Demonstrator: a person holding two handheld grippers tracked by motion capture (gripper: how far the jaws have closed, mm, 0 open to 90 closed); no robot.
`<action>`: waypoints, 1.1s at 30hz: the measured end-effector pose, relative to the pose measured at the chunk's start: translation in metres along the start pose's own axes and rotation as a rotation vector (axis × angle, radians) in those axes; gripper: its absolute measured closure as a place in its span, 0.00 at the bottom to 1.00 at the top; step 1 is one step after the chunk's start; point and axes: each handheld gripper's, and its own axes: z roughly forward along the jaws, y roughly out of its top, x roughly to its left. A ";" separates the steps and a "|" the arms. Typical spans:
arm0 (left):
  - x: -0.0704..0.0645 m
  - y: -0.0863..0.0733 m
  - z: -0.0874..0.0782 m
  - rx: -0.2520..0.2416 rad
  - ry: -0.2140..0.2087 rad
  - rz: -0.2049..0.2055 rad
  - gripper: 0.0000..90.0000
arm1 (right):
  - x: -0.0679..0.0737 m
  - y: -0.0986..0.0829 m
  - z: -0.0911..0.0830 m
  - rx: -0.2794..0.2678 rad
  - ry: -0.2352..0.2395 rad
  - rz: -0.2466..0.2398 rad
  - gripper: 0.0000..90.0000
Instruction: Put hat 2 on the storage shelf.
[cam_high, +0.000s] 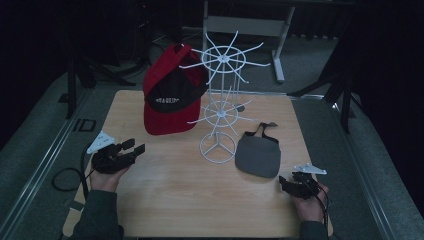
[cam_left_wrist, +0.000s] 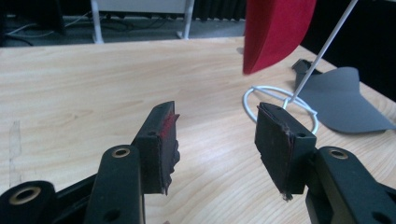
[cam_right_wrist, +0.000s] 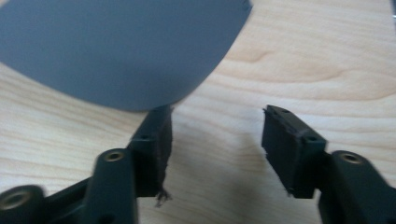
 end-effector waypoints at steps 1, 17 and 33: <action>0.001 -0.002 0.000 0.003 0.001 -0.003 0.54 | -0.001 0.002 -0.002 -0.008 -0.007 0.000 0.52; 0.002 -0.022 0.015 0.067 0.000 -0.026 0.56 | -0.018 0.068 0.004 -0.092 0.017 -0.001 0.79; -0.001 -0.031 0.026 0.096 -0.010 -0.034 0.57 | -0.017 0.118 0.038 -0.094 0.067 0.019 1.00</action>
